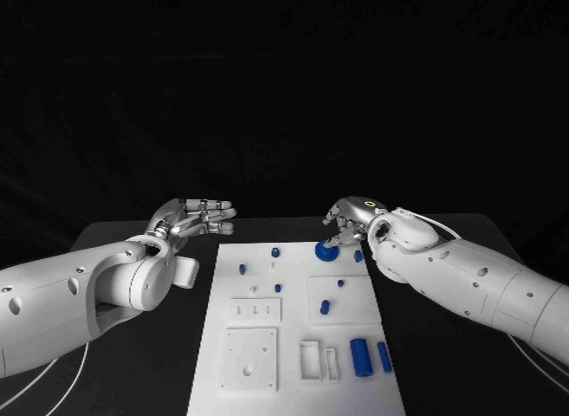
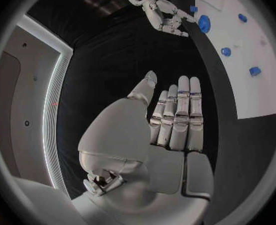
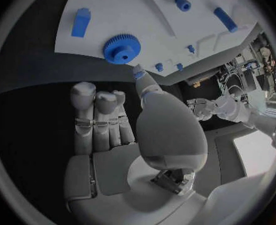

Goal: Assemble the parts on the task board

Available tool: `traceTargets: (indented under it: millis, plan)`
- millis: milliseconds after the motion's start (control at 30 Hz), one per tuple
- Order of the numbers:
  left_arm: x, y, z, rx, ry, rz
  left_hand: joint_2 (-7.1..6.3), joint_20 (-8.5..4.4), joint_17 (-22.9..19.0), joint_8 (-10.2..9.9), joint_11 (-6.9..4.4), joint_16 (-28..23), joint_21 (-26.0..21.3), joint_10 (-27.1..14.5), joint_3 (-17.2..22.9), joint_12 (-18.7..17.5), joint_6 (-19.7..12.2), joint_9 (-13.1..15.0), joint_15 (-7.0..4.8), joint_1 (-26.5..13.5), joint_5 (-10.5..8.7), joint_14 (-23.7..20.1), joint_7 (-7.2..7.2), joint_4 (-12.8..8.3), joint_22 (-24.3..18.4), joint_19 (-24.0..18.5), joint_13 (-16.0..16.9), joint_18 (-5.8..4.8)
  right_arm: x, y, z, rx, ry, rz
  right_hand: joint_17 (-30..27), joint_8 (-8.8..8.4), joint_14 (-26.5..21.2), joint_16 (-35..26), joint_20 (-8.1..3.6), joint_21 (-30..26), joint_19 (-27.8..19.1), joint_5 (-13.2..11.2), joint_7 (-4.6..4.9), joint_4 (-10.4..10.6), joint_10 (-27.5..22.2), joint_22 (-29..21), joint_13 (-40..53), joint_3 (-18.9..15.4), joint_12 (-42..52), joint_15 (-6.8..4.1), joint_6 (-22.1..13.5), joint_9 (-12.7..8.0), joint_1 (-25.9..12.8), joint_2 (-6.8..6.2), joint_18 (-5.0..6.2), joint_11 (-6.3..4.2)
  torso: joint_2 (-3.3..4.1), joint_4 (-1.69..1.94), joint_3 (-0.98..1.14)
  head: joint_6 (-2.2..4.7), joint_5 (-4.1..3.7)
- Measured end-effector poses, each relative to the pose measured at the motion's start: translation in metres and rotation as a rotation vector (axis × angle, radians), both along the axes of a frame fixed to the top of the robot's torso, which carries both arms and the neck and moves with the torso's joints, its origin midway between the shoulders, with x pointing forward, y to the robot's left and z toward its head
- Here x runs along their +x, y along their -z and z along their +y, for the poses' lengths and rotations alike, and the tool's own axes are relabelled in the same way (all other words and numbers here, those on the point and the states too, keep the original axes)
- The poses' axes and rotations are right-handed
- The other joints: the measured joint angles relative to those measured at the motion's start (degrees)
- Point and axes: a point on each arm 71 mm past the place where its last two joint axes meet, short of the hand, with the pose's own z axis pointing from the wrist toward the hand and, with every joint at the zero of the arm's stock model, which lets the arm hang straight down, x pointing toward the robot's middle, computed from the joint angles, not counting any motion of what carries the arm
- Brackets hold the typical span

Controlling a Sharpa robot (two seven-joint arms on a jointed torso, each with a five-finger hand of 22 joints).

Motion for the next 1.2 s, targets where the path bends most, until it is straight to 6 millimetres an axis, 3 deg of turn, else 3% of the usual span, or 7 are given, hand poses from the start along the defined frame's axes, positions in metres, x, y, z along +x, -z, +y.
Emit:
traceTargets:
  millis: [267, 633, 767, 1067, 1133, 1200]
  plan:
    - [0.0, 0.0, 0.0, 0.0, 0.001, 0.0, 0.0, -0.09, 0.0, 0.0, 0.0, 0.0, 0.2, 0.0, 0.1, 0.0, 0.0, 0.0, 0.0, 0.0, -0.01, 0.0, 0.0, -0.1, 0.1, -0.1, 0.0, -0.01, 0.0, 0.008, 0.003, -0.031, -0.002, 0.038, 8.5, 0.0, 0.8, 3.9, 0.5, 10.2, 0.1, 2.1, 0.11, 0.7, 3.7, 0.0, 9.0, 0.7, 9.6, 0.32, 0.5, 0.0, -0.2, -0.22, -0.01, 0.28, 0.07, 0.13, -0.01, -0.16, -0.04]
    - [0.0, 0.0, 0.0, 0.0, 0.002, 0.0, 0.0, 0.04, 0.0, 0.0, 0.0, 0.0, 0.4, 0.0, 0.1, 0.0, 0.0, 0.0, 0.0, 0.0, -0.01, 0.0, 0.0, -0.1, 0.1, -0.2, 0.0, -0.01, 0.0, 0.015, 0.003, -0.06, 0.006, 0.064, 9.4, 0.0, 1.0, 4.2, 0.49, 11.7, 0.1, 3.0, 0.21, 0.4, 3.8, 0.0, 9.7, 1.5, 10.1, 0.52, 0.6, 0.0, -0.2, -0.22, -0.02, 0.37, 0.07, 0.03, 0.02, -0.3, 0.07]
    - [0.0, 0.0, 0.0, 0.0, 0.002, 0.001, 0.0, 0.12, 0.0, 0.0, 0.0, 0.0, 0.4, 0.0, 0.3, 0.0, 0.0, 0.0, 0.01, 0.0, -0.01, 0.0, 0.0, 0.0, 0.2, -0.3, 0.0, 0.0, 0.0, 0.016, 0.003, -0.065, 0.005, 0.07, 9.4, 0.0, 1.0, 4.2, 0.7, 11.9, -0.1, 5.5, 0.23, 0.4, 3.8, 0.0, 9.7, 1.5, 10.1, 0.52, 1.2, 0.0, -0.2, -0.22, -0.02, 0.36, 0.06, 0.07, 0.02, -0.4, 0.12]
    - [0.0, 0.0, 0.0, 0.0, 0.002, 0.003, 0.0, 0.13, 0.0, 0.0, 0.0, 0.0, 0.4, 0.0, 0.3, 0.0, 0.0, 0.0, 0.01, 0.0, -0.01, 0.0, 0.0, 0.0, 0.2, -0.3, 0.0, -0.01, 0.0, 0.02, 0.002, -0.073, 0.007, 0.086, 9.4, 0.0, 1.0, 4.2, 0.69, 12.2, -0.1, 6.7, 0.22, -0.4, 3.8, 0.0, 9.7, 2.5, 10.1, 0.52, 2.1, 0.0, -0.8, 0.37, -0.05, 0.36, 0.04, 0.03, 0.02, -0.4, 0.26]
    - [0.0, 0.0, 0.0, 0.0, 0.002, 0.003, 0.0, 0.13, 0.0, 0.0, 0.0, 0.0, 0.4, 0.0, 0.3, 0.0, 0.0, 0.0, 0.01, 0.0, -0.01, 0.0, 0.0, 0.0, 0.2, -0.3, 0.0, -0.01, 0.0, 0.021, 0.002, -0.074, 0.008, 0.089, 9.4, 0.0, 1.0, 4.2, 0.69, 12.2, -0.1, 6.2, 0.21, -0.7, 3.8, 0.0, 9.7, 4.1, 10.1, 0.52, 2.5, 0.0, -1.2, 0.77, -0.08, 0.36, 0.04, 0.03, 0.02, -0.42, 0.26]
    - [0.0, 0.0, 0.0, 0.0, 0.002, 0.003, 0.0, 0.13, 0.0, 0.0, 0.0, 0.0, 0.4, 0.0, 0.3, 0.0, 0.0, 0.0, 0.01, 0.0, -0.01, 0.0, 0.0, 0.0, 0.2, -0.3, 0.0, -0.01, 0.0, 0.022, 0.001, -0.076, 0.01, 0.093, 9.6, 0.0, 1.2, 4.2, 0.69, 12.5, -0.1, 3.9, 0.21, -1.0, 4.0, 0.0, 9.7, 6.2, 10.1, 0.71, 2.5, 0.0, -1.3, 0.83, -0.08, 0.56, 0.04, 0.05, 0.02, -0.45, 0.21]
